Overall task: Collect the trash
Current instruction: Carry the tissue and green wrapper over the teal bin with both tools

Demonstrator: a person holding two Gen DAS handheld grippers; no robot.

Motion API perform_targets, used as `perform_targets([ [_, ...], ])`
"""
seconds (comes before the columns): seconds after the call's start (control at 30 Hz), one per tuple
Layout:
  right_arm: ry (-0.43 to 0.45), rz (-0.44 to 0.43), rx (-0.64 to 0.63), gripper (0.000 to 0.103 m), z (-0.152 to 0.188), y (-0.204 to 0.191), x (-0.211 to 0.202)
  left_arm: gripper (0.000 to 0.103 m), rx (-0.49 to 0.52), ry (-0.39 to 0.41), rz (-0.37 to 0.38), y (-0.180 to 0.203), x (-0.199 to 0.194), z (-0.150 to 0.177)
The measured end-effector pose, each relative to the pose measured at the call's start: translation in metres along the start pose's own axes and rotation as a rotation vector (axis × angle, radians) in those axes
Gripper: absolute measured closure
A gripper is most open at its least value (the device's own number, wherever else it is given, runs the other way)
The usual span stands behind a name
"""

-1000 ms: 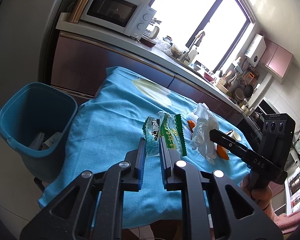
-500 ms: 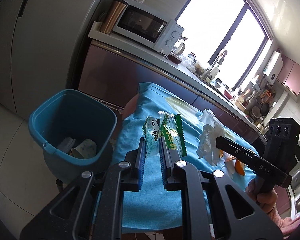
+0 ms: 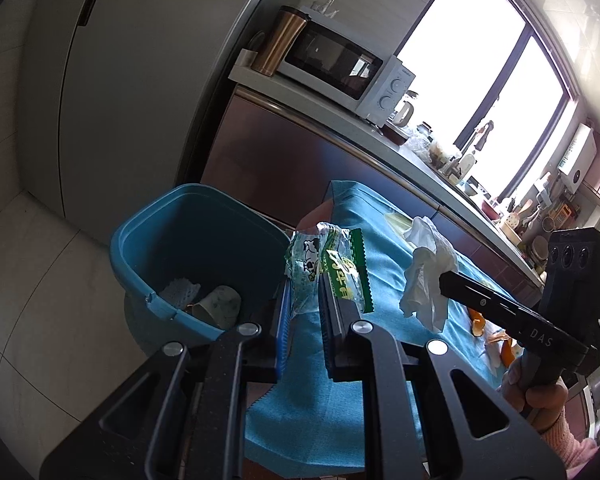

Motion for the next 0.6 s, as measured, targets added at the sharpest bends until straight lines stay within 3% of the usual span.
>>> perform_targets([
  [0.6, -0.120, -0.004, -0.014, 0.091, -0.013, -0.010, 0.078, 0.089, -0.031, -0.014, -0.134, -0.042, 0.016, -0.005],
])
Point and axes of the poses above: each gripper's, at about its wrist camera, not at the fingertips, and x roughly the way its jaws point, y to its right, z to its underside, the point moved 5 cm from there along x, roughly the way its jaws point, and after that the axes turned 3 degrees about x, right-handed, at the moved point
